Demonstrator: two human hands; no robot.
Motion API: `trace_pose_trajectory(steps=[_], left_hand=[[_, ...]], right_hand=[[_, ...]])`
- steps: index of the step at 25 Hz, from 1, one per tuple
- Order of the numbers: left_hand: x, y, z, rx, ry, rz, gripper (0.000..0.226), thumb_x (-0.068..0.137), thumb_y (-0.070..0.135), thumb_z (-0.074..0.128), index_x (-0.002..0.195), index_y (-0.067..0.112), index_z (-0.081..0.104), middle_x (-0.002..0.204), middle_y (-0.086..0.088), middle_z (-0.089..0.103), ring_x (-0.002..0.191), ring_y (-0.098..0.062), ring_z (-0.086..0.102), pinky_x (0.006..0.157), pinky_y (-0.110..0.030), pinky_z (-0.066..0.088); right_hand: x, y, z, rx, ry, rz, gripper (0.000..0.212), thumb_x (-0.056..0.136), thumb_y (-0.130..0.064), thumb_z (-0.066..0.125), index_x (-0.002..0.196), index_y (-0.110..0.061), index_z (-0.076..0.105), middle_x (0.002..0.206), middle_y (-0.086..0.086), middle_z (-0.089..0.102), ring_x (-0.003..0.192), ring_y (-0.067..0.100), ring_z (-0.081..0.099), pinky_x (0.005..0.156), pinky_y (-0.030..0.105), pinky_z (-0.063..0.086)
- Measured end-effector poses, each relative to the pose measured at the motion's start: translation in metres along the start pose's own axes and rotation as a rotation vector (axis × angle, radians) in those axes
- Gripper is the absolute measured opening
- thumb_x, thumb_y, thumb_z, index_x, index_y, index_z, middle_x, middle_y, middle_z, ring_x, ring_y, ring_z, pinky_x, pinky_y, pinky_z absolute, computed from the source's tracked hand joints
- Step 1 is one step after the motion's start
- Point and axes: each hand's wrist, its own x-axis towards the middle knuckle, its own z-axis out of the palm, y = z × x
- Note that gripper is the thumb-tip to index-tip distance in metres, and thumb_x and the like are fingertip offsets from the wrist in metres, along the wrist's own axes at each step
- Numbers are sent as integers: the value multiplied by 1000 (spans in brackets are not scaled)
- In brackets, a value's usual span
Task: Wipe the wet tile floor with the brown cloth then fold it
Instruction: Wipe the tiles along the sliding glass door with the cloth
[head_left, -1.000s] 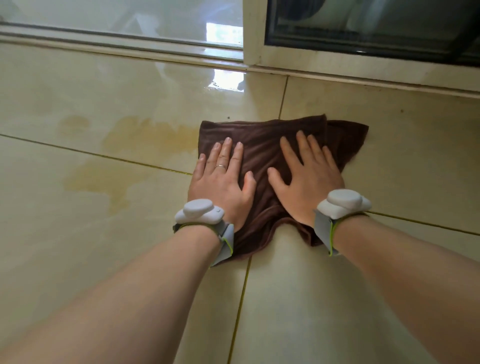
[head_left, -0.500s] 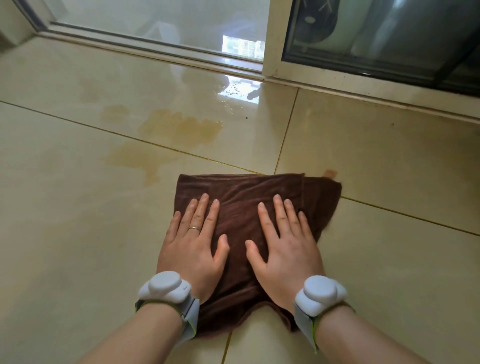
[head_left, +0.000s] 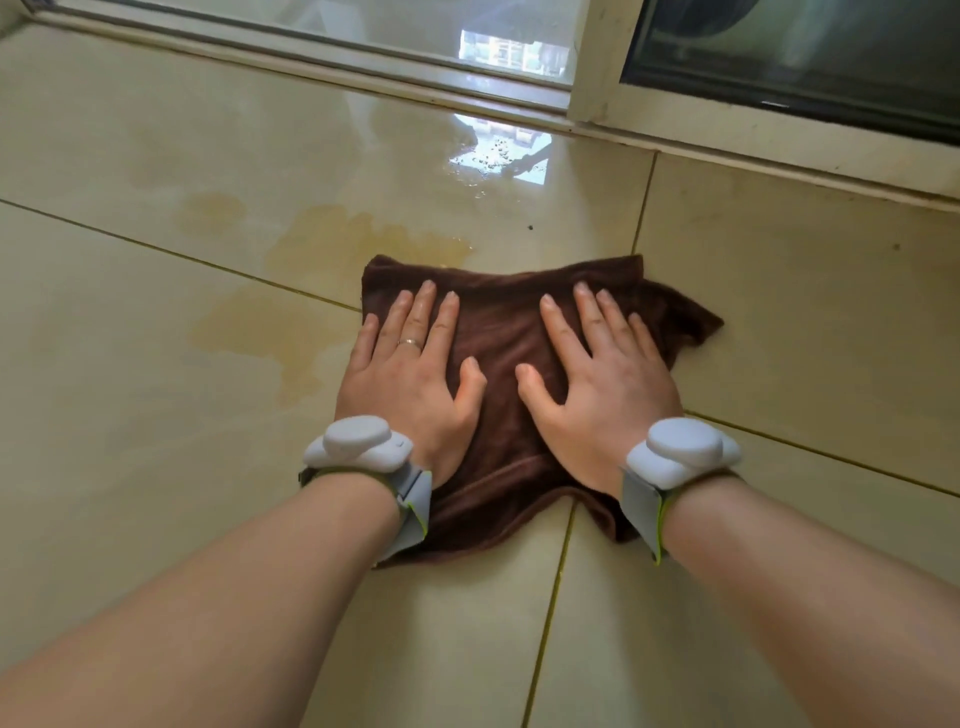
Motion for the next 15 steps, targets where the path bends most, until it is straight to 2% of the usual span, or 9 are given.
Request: trace_pose_trajectory(steps=[7,15], left_hand=[[46,-5,3,14,3,-6,73,92,54,13,162,32,10,170,9,4,157,-10,1,126,-34,-4],[1,-16,-6,1,-28,9,74,92,55,7,162,33,5,170,10,1,156,-9,-2,127,-35,-4]], right_hand=[[45,-5,-5,5,10,12,72,102,-62,28,165,-34,9,174,1,0,160,17,-4,129,39,-4],[4,-14,-3,-12,-16,-42,73,101,-64,24,165,-33,5,174,3,-4,160,19,-6,129,40,-6]])
